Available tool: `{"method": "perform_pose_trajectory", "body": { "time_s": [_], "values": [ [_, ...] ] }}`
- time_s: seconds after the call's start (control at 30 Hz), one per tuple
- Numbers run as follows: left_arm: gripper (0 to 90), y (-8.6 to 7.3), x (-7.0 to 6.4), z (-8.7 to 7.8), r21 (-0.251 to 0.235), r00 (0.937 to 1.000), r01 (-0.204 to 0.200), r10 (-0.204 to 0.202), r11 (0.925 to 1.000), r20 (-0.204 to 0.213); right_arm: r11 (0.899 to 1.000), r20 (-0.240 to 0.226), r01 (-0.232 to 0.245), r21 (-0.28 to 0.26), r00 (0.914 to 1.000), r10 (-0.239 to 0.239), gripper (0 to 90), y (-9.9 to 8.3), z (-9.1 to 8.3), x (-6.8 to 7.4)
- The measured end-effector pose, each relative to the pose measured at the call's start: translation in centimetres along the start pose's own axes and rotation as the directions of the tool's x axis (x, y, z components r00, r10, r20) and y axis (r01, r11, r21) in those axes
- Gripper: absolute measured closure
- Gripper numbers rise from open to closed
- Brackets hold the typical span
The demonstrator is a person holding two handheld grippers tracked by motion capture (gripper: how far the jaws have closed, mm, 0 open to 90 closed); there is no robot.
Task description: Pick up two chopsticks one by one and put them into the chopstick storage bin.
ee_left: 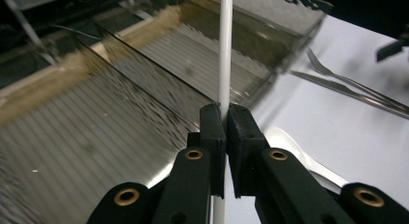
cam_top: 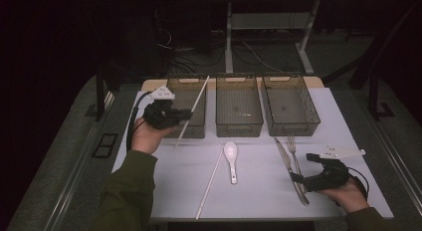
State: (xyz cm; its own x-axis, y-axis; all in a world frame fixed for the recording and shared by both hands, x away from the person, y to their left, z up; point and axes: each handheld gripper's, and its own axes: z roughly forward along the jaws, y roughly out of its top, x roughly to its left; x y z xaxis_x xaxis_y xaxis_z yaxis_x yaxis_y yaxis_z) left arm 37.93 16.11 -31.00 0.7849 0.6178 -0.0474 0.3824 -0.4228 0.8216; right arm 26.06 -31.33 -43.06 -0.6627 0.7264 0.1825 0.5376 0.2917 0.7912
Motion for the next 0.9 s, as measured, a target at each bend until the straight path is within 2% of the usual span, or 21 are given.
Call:
{"method": "perform_pose_trajectory", "body": {
  "time_s": [0.2,0.37,0.53,0.57,0.6,0.67,0.7,0.9],
  "values": [
    [85.0,2.0,2.1,0.2,-0.017,0.9998,-0.013,0.012,0.9998,-0.018,1.000,0.001,0.002,0.001,1.0000,-0.002,0.8,0.0,0.0,0.0],
    [84.9,2.6,4.0,0.4,-0.024,0.9991,-0.005,0.004,0.9997,-0.041,1.000,0.001,0.003,0.001,1.0000,-0.003,0.8,0.0,0.0,0.0],
    [84.9,2.5,6.0,0.8,-0.014,0.9973,0.006,-0.007,0.9999,-0.072,1.000,-0.001,0.002,0.003,1.0000,-0.002,0.8,-0.1,0.0,0.0],
    [84.9,2.5,6.0,0.8,-0.014,0.9973,0.006,-0.007,0.9999,-0.072,1.000,-0.001,0.003,0.003,1.0000,-0.003,0.8,-0.1,0.0,0.0],
    [84.9,2.3,6.7,1.1,-0.003,0.9963,0.003,-0.003,1.0000,-0.086,1.000,0.000,0.003,0.003,1.0000,-0.003,0.8,-0.1,0.0,0.0],
    [84.9,2.1,7.0,1.3,-0.006,0.9960,0.014,-0.015,0.9999,-0.088,1.000,0.000,0.002,0.003,1.0000,-0.002,0.8,-0.1,0.0,0.0],
    [84.9,1.8,7.5,1.7,0.015,0.9949,0.019,-0.018,0.9997,-0.099,1.000,0.000,0.001,0.003,1.0000,-0.001,0.8,-0.1,0.0,0.0],
    [84.9,0.6,8.6,2.7,0.043,0.9928,0.043,-0.038,0.9981,-0.114,1.000,0.001,0.001,0.005,1.0000,-0.001,0.8,-0.1,0.0,-0.1]
  ]
}}
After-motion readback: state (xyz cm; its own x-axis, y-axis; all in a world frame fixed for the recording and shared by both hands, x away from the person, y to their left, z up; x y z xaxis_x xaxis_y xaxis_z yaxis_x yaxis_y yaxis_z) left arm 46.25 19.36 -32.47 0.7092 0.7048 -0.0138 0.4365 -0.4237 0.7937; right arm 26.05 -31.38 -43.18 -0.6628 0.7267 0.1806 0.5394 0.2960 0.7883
